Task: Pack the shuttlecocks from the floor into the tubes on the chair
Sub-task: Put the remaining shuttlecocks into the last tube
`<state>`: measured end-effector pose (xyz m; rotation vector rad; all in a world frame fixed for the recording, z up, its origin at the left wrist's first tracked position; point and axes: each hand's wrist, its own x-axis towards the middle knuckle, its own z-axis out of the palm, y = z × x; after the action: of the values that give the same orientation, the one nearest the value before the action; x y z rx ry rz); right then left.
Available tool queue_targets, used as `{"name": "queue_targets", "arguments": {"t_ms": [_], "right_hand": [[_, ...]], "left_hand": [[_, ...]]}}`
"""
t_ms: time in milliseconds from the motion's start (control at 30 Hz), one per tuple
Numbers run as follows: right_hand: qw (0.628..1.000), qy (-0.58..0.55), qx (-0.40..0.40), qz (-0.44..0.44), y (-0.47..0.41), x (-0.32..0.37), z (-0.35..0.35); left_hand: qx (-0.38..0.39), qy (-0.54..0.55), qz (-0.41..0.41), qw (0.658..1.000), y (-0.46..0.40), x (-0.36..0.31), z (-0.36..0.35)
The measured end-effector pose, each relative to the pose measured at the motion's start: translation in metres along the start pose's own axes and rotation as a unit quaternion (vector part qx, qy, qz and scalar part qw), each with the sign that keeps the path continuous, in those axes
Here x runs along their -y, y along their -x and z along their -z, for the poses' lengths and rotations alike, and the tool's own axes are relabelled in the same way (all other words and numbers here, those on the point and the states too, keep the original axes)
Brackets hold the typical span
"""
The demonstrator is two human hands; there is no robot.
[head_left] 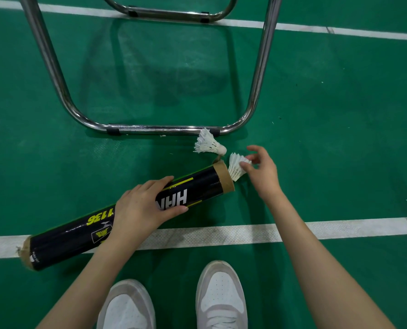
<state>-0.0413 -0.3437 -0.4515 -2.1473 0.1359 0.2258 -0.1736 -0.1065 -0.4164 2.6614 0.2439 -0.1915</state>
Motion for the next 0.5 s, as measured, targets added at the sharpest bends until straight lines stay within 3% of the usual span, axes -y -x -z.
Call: {"name": "queue_targets", "arguments": {"t_ms": [500], "right_hand": [[0.979,-0.183,-0.076,0.041,0.035,0.030,0.021]], "left_hand": [[-0.012,-0.015,-0.002,1.000,0.000,0.006,-0.003]]}}
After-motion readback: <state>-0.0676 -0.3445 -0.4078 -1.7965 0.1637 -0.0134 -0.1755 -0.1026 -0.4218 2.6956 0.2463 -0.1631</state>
